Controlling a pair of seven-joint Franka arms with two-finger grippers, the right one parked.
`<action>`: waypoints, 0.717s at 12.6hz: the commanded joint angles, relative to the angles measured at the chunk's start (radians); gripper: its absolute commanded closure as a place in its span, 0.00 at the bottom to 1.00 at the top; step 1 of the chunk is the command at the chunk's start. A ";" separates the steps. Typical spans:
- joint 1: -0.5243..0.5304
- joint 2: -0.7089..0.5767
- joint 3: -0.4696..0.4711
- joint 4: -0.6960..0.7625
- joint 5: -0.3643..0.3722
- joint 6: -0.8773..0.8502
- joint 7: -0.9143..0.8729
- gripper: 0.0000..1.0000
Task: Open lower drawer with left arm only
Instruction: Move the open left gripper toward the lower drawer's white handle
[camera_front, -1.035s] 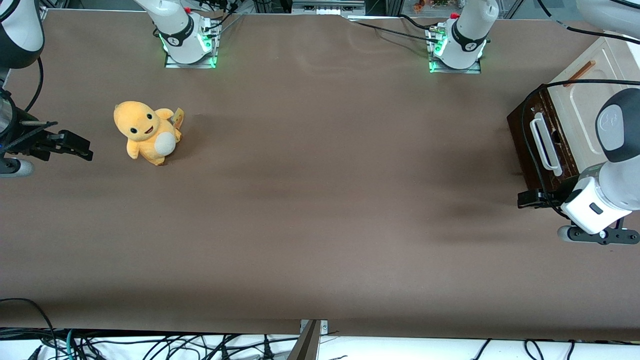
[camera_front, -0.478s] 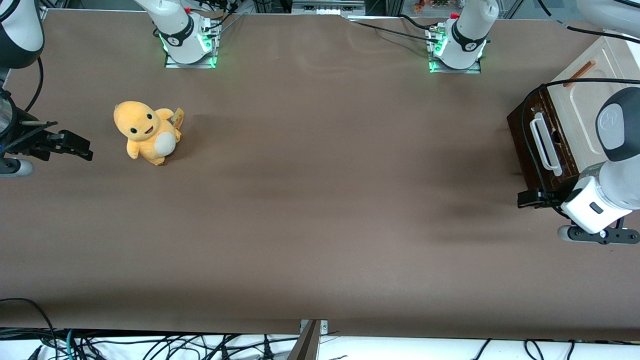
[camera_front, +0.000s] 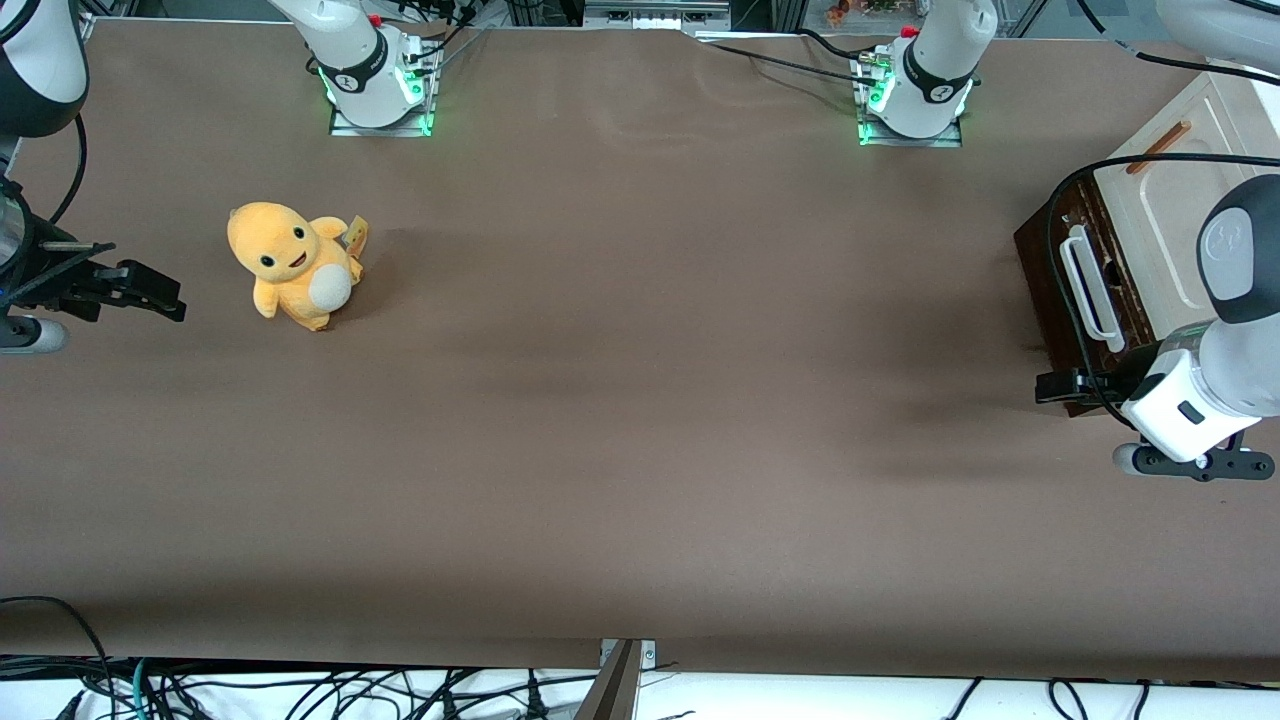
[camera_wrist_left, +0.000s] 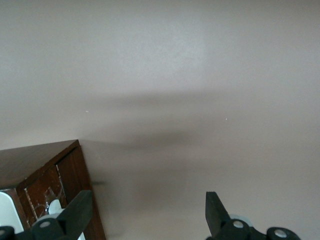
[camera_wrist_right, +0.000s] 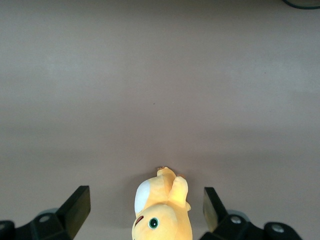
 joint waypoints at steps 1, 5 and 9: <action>-0.008 -0.018 -0.005 -0.012 0.052 -0.026 0.009 0.00; -0.033 -0.018 -0.008 -0.017 0.137 -0.049 0.002 0.00; -0.094 -0.014 -0.010 -0.063 0.308 -0.079 -0.136 0.00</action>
